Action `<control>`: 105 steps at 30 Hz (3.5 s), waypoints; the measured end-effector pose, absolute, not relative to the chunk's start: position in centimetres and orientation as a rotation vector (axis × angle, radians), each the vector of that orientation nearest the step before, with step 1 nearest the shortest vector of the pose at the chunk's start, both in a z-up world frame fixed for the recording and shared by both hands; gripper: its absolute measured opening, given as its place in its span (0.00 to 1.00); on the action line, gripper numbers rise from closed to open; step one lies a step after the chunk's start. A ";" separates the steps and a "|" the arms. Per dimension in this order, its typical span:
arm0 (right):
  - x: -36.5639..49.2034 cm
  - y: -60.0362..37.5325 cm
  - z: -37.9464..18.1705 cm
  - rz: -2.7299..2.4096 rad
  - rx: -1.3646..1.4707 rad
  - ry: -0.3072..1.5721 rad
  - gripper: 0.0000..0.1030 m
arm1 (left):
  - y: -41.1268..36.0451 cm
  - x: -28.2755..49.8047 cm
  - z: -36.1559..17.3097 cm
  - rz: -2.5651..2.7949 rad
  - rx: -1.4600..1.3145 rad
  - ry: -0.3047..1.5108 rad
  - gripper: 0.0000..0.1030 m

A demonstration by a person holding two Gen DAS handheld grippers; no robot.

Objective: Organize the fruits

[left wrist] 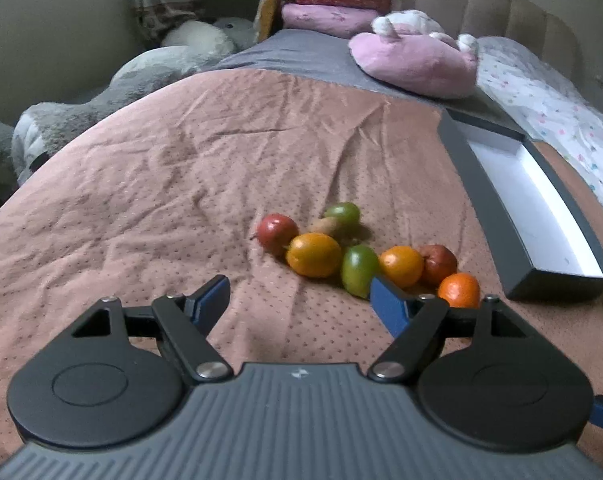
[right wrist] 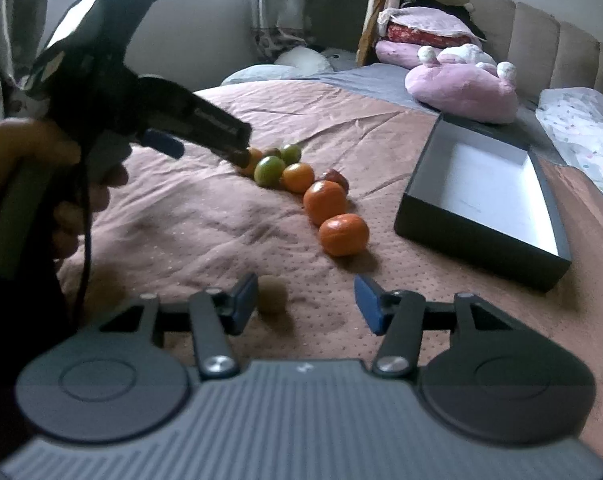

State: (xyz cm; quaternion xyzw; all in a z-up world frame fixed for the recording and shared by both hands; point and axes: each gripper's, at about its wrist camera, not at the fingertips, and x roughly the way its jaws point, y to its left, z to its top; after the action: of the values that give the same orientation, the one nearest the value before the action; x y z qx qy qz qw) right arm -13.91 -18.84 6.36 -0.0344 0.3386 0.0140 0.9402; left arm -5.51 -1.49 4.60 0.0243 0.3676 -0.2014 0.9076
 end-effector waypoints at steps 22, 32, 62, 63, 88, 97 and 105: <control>-12.8 -18.0 5.2 0.078 -0.090 0.730 0.33 | -4.0 -5.6 3.6 -0.498 0.150 0.737 0.59; -12.5 -18.1 4.8 0.084 -0.076 0.735 0.32 | -5.4 -3.5 2.1 -0.517 0.178 0.770 0.54; -13.7 -19.4 6.0 0.086 0.003 0.680 0.24 | -5.4 -3.6 2.3 -0.528 0.198 0.749 0.09; -13.8 -19.5 6.1 0.079 0.003 0.674 0.24 | -5.2 -3.7 2.4 -0.525 0.196 0.747 0.08; -9.1 -29.2 12.4 -0.167 0.039 0.532 0.24 | -12.6 -3.0 13.6 -0.521 0.089 0.670 0.07; -3.6 -33.4 8.8 -0.253 0.088 0.692 0.24 | -19.2 -0.6 14.3 -0.495 0.081 0.720 0.07; -0.6 -34.8 5.1 -0.259 0.121 0.935 0.26 | -23.4 0.9 12.0 -0.469 0.189 0.751 0.08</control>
State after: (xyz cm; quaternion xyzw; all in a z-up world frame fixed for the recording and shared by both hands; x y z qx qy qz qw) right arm -0.64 -34.76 5.15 0.0581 0.4492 -0.1242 0.8829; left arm 0.90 -23.35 12.01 0.0913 0.3626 -0.2267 0.8993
